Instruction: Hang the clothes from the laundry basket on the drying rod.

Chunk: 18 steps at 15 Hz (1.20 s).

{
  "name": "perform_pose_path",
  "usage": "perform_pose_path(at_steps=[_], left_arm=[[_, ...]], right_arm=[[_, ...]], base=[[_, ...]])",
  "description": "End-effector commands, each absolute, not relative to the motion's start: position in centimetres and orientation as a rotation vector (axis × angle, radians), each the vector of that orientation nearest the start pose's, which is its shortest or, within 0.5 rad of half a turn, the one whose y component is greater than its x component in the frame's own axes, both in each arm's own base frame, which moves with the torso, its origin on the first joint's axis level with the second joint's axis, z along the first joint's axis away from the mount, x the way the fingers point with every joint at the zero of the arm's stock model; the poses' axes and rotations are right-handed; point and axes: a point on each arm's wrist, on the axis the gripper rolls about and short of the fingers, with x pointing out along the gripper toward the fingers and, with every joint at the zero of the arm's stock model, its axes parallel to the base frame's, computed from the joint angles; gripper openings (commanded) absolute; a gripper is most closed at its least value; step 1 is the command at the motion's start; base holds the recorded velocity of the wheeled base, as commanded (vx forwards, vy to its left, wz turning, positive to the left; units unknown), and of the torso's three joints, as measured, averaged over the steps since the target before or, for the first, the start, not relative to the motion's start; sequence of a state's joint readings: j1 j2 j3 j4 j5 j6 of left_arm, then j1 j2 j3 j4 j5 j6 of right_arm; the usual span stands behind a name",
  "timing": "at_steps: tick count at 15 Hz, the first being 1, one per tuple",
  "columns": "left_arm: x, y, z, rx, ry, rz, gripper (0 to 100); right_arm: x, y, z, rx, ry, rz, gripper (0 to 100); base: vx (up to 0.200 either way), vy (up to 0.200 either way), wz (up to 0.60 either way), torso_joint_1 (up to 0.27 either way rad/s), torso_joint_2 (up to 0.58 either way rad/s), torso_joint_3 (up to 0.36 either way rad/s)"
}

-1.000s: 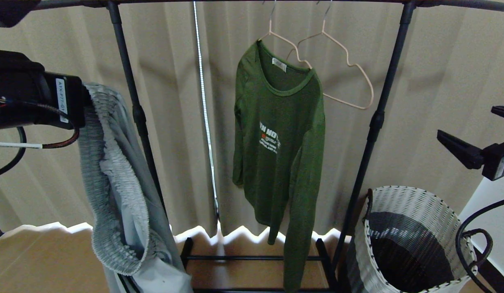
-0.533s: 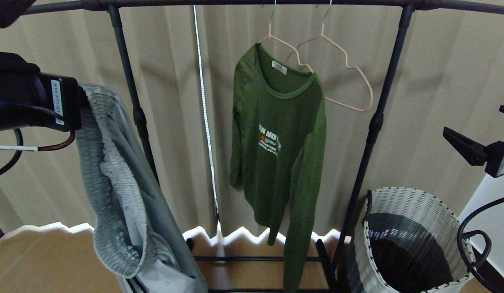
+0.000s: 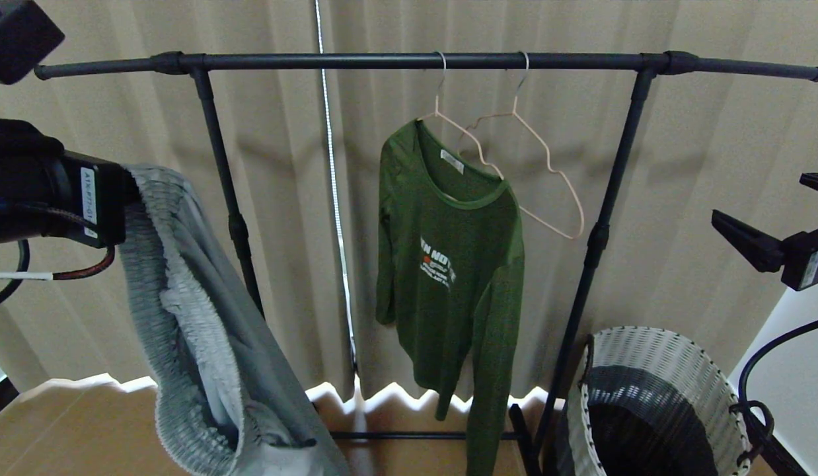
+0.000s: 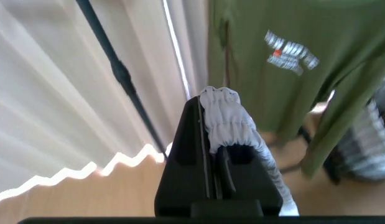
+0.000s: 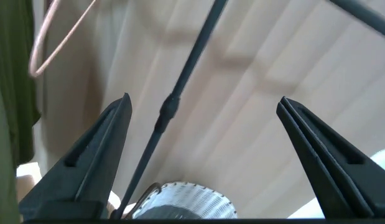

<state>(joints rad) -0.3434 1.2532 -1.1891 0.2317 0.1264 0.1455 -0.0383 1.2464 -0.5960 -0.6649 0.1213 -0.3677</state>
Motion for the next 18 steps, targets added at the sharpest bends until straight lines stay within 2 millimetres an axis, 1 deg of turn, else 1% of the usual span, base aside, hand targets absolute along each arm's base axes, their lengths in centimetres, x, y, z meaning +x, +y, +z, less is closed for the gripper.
perform_pose_path(at_steps=[1,4,6,8,9,10,12,13,14,16,17,18], left_arm=[[16.6,-5.7,31.7,0.216,0.266,-0.237,0],[16.6,-5.1,31.2,0.219,0.273,-0.211,0],[16.9,-4.8,30.6,0.228,0.219,-0.189,0],[17.0,-3.9,29.7,0.312,0.154,-0.146,0],[17.0,-3.6,29.5,0.335,0.139,-0.132,0],[17.1,-3.3,29.4,0.352,0.127,-0.112,0],[16.6,-3.2,29.7,0.35,0.113,-0.111,0],[16.1,-3.2,29.7,0.348,0.118,-0.116,0],[15.3,-3.0,29.6,0.357,0.172,-0.125,0],[14.2,-2.8,29.5,0.371,0.28,-0.145,0],[13.7,-2.8,29.5,0.364,0.328,-0.201,0],[13.7,-2.9,29.4,0.351,0.326,-0.235,0]], right_arm=[[19.2,-0.4,23.7,-0.368,-0.02,0.09,100],[19.3,-0.4,23.5,-0.367,-0.012,0.105,100],[19.3,-0.3,23.3,-0.366,-0.017,0.166,100],[19.4,-0.2,23.4,-0.364,0.001,0.187,100],[19.4,-0.1,23.6,-0.362,0.015,0.194,100],[19.1,0.1,24.4,-0.355,0.059,0.218,100],[18.6,0.8,25.1,-0.348,0.127,0.265,100],[18.3,1.2,25.3,-0.344,0.175,0.296,100],[18.2,1.4,25.1,-0.339,0.215,0.306,100],[18.3,1.4,24.9,-0.339,0.235,0.299,100],[18.3,1.4,24.8,-0.34,0.239,0.295,100],[18.3,1.3,24.8,-0.341,0.241,0.283,100]], base=[[0.0,0.0,0.0,0.217,-0.43,-0.286],[0.0,0.0,0.0,0.193,-0.47,-0.274],[0.0,0.0,0.0,0.181,-0.42,-0.254],[0.0,0.0,0.0,0.076,-0.18,-0.095],[0.0,0.0,0.0,0.051,-0.06,-0.041],[0.0,0.0,0.0,0.0,0.0,0.0],[0.0,0.0,0.0,0.0,0.0,0.0],[0.0,0.0,0.0,0.0,0.0,0.0],[0.0,0.0,0.0,0.0,0.0,0.0],[0.0,0.0,0.0,0.0,0.0,0.0],[0.0,0.0,0.0,0.0,0.0,0.0],[0.0,0.0,0.0,0.0,0.0,0.0]])
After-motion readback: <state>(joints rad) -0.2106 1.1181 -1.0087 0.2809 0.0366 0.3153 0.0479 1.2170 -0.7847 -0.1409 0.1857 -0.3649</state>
